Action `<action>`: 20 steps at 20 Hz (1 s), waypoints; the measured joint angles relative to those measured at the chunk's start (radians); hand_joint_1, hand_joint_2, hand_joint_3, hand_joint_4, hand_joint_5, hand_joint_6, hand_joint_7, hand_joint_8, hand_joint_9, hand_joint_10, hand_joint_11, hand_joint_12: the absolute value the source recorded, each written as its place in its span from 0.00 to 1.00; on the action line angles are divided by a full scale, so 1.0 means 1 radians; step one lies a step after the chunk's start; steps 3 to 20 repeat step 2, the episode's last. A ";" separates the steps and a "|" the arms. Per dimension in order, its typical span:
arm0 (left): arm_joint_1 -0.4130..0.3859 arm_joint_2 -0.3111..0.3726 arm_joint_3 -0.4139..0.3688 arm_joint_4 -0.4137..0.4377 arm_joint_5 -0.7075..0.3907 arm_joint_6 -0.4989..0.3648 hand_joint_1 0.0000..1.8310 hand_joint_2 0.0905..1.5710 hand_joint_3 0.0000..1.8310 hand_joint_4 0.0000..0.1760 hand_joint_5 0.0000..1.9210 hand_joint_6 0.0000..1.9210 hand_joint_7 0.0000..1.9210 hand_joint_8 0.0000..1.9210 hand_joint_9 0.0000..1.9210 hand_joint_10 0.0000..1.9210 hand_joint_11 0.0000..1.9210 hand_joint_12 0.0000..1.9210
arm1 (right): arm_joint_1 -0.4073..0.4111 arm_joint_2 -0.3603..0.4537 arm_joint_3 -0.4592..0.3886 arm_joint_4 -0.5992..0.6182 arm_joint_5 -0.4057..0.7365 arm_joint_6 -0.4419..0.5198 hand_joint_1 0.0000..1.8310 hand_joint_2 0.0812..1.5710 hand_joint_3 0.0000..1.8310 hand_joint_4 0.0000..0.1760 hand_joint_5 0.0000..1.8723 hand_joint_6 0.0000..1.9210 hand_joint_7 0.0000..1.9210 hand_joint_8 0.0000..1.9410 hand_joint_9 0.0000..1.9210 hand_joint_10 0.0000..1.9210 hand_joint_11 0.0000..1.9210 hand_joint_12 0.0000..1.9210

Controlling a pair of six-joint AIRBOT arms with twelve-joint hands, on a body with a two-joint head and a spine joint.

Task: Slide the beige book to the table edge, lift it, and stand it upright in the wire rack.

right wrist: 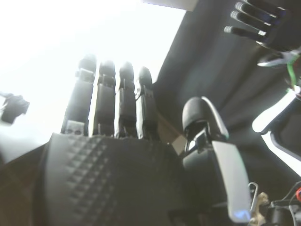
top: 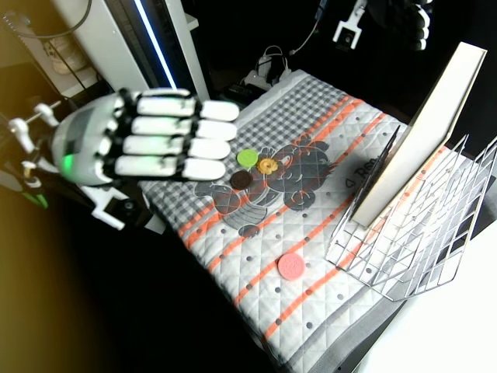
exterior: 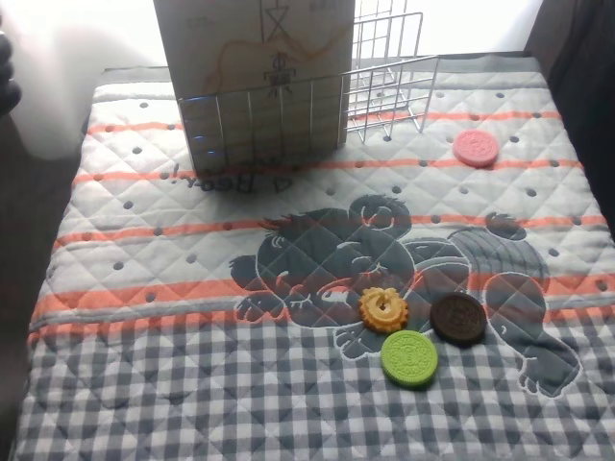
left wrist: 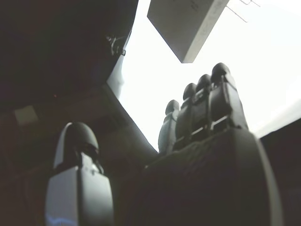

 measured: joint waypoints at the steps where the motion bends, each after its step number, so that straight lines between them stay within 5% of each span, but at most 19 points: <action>1: -0.010 0.000 0.000 0.000 -0.010 -0.002 0.26 0.73 0.00 0.03 0.02 0.00 0.04 0.00 0.01 0.00 0.00 0.07 | 0.000 -0.001 -0.006 0.017 0.013 -0.010 0.21 0.89 0.00 0.18 0.05 0.00 0.09 0.00 0.10 0.00 0.12 0.01; 2: -0.013 -0.002 0.000 0.005 -0.021 -0.003 0.25 0.76 0.01 0.00 0.00 0.00 0.02 0.00 0.00 0.00 0.00 0.03 | 0.001 -0.001 -0.006 0.016 0.027 -0.012 0.24 0.88 0.00 0.28 0.01 0.00 0.07 0.00 0.09 0.00 0.12 0.01; 20: -0.013 -0.002 0.000 0.005 -0.021 -0.003 0.25 0.76 0.01 0.00 0.00 0.00 0.02 0.00 0.00 0.00 0.00 0.03 | 0.001 -0.001 -0.006 0.016 0.027 -0.012 0.24 0.88 0.00 0.28 0.01 0.00 0.07 0.00 0.09 0.00 0.12 0.01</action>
